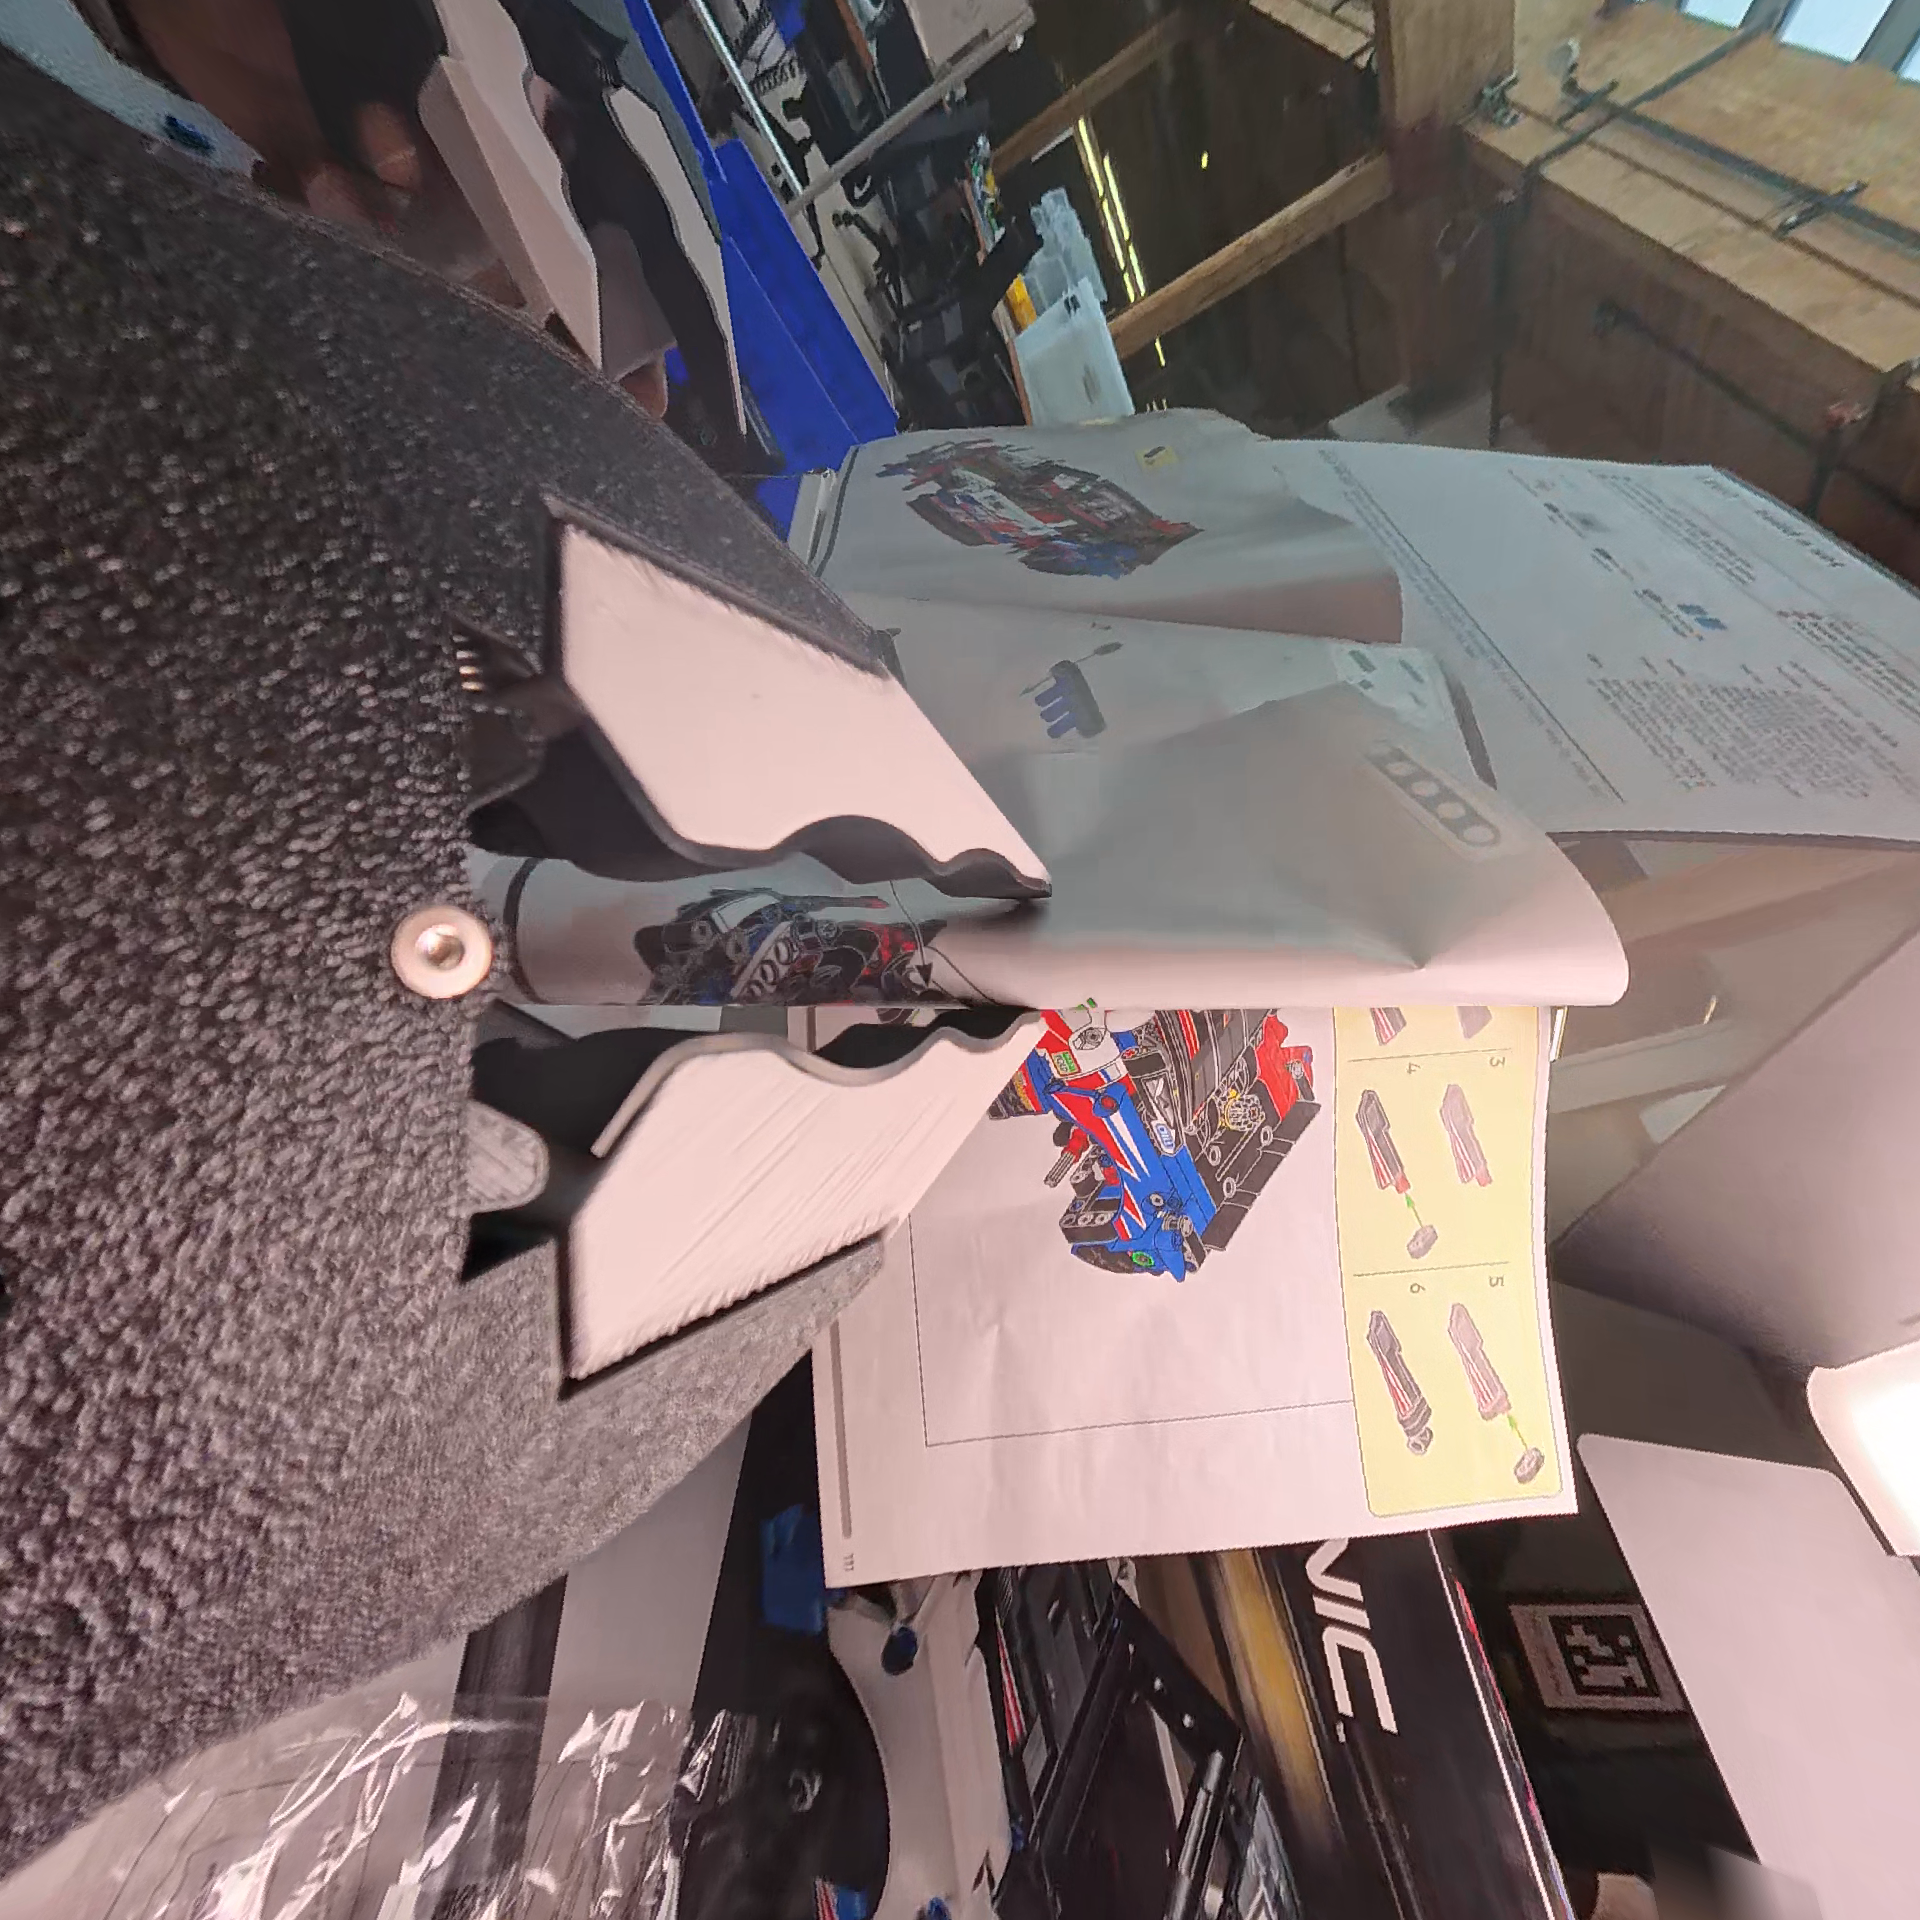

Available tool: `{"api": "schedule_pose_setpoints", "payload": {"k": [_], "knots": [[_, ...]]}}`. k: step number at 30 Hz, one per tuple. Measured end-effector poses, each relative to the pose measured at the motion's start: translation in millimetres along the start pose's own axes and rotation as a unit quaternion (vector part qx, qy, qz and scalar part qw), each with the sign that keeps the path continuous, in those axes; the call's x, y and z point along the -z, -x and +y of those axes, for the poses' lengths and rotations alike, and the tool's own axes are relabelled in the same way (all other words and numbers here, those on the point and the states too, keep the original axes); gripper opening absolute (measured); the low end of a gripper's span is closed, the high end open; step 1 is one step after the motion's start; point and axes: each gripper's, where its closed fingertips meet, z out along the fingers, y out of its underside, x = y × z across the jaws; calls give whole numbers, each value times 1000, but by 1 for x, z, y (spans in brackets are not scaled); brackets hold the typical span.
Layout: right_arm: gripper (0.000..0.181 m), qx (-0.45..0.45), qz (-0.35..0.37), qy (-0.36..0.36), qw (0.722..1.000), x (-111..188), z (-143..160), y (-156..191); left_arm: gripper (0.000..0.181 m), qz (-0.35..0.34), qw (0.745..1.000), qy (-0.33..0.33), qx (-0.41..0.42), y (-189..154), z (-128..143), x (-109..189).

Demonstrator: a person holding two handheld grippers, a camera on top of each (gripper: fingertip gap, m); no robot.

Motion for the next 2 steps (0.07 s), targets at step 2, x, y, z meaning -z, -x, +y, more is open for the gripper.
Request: {"api": "schedule_pose_setpoints", "payload": {"k": [2], "knots": [[20, 2, 7, -1, 1000, 2, 0, -5, 40, -1, 1000, -1, 2, 2, 0, 1]]}}
